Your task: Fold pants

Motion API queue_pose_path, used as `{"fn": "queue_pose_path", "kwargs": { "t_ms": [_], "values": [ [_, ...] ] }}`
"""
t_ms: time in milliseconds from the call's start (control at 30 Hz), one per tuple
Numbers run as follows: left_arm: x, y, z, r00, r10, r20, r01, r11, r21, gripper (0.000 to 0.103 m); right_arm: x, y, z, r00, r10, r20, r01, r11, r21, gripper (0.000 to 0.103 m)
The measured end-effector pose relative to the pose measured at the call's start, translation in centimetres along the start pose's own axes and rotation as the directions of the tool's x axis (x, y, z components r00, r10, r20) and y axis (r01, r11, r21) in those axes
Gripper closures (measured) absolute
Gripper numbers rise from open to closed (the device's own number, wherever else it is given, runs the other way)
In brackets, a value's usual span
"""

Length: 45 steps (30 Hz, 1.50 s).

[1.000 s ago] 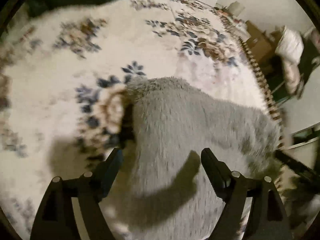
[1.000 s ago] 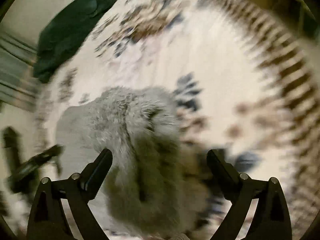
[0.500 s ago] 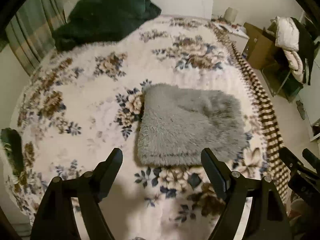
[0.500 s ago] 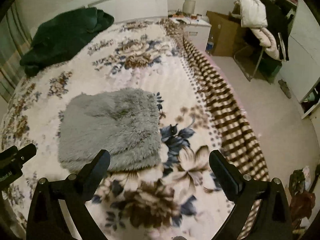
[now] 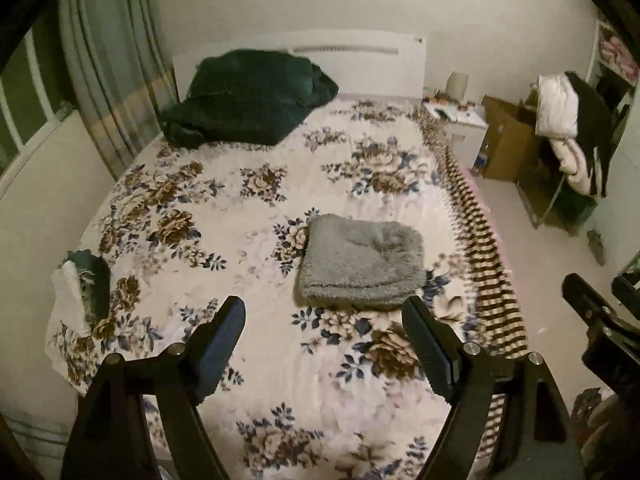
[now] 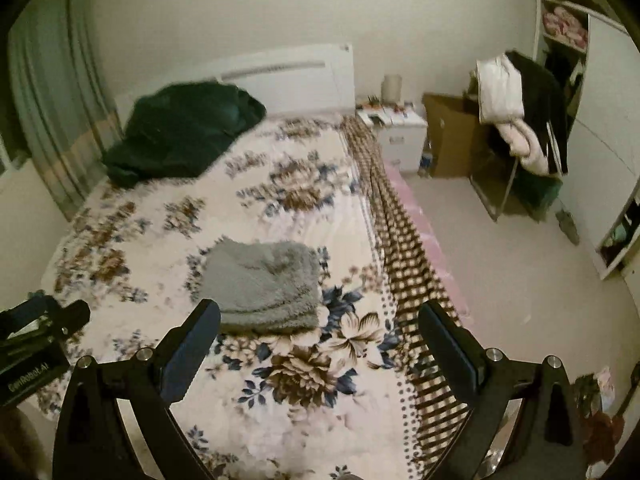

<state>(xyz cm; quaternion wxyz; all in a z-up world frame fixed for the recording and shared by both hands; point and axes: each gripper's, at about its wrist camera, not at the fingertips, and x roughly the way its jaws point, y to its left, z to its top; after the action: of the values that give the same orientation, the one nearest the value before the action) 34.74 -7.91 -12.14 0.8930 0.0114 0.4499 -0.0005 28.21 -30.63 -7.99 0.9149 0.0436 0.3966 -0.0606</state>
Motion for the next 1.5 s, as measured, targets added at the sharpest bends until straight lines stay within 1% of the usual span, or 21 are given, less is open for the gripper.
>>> {"fn": "queue_pose_path", "kwargs": {
  "t_ms": [67, 133, 200, 267, 300, 433, 533, 633, 833, 1033, 1133, 1367, 1500],
  "values": [
    [-2.9, 0.1, -0.4, 1.000, -0.008, 0.010, 0.008, 1.000, -0.019, 0.021, -3.3, -0.1, 0.0, 1.000, 0.010, 0.023, -0.010, 1.000, -0.014, 0.002],
    [-5.3, 0.0, -0.7, 1.000, -0.005, 0.031, 0.005, 1.000, -0.016, 0.010, -7.1, 0.0, 0.0, 0.999, 0.019, 0.049, -0.017, 0.999, -0.033, 0.000],
    [-8.0, 0.0, -1.0, 0.998, 0.006, 0.062, -0.005, 1.000, -0.017, 0.008, -9.8, 0.0, -0.2, 0.997, 0.021, 0.075, -0.018, 0.999, -0.045, 0.000],
    [-9.6, 0.1, -1.1, 0.997, 0.021, 0.079, -0.020, 1.000, -0.016, 0.008, -12.4, 0.0, -0.3, 0.995, 0.023, 0.095, -0.018, 0.999, -0.052, 0.000],
    [-10.3, 0.2, -1.1, 0.996, 0.016, 0.085, -0.014, 1.000, -0.016, 0.008, -13.5, 0.0, -0.4, 0.995, 0.023, 0.101, -0.018, 0.999, -0.051, 0.000],
    [-11.9, 0.9, -1.2, 0.996, 0.006, 0.084, -0.004, 1.000, -0.026, 0.008, -17.2, 0.2, -0.5, 0.993, 0.023, 0.115, -0.018, 0.999, -0.044, 0.000],
    [-12.3, 1.3, -1.5, 0.998, -0.001, 0.064, 0.003, 1.000, -0.025, 0.008, -19.6, 0.6, -0.6, 0.992, 0.015, 0.125, -0.009, 0.999, -0.045, 0.000],
    [-13.2, 1.2, -2.1, 0.998, 0.015, 0.063, -0.015, 1.000, 0.002, 0.008, -21.4, 1.1, -0.9, 0.992, 0.023, 0.126, -0.017, 0.999, -0.044, 0.000],
    [-14.7, 1.7, -2.7, 0.998, 0.014, 0.066, -0.014, 1.000, 0.010, 0.008, -23.2, 1.9, -1.0, 0.991, 0.024, 0.128, -0.019, 0.999, -0.043, 0.000],
    [-15.3, 2.1, -3.0, 0.997, 0.009, 0.077, -0.009, 1.000, -0.008, 0.008, -24.0, 2.4, -1.1, 0.993, 0.026, 0.117, -0.020, 0.999, -0.048, 0.000],
    [-15.3, 2.2, -3.0, 0.997, 0.008, 0.074, -0.008, 1.000, -0.007, 0.008, -23.8, 2.5, -1.2, 0.994, 0.021, 0.106, -0.016, 0.999, -0.051, 0.000],
    [-14.4, 1.9, -3.1, 1.000, 0.014, 0.019, -0.014, 1.000, 0.000, 0.008, -21.9, 2.3, -1.5, 0.998, 0.014, 0.061, -0.011, 0.998, -0.055, 0.000],
    [-14.0, 1.5, -3.4, 1.000, 0.013, 0.003, -0.013, 1.000, 0.002, 0.008, -20.8, 1.9, -1.7, 0.999, 0.010, 0.043, -0.008, 0.999, -0.048, 0.000]
  ]
}}
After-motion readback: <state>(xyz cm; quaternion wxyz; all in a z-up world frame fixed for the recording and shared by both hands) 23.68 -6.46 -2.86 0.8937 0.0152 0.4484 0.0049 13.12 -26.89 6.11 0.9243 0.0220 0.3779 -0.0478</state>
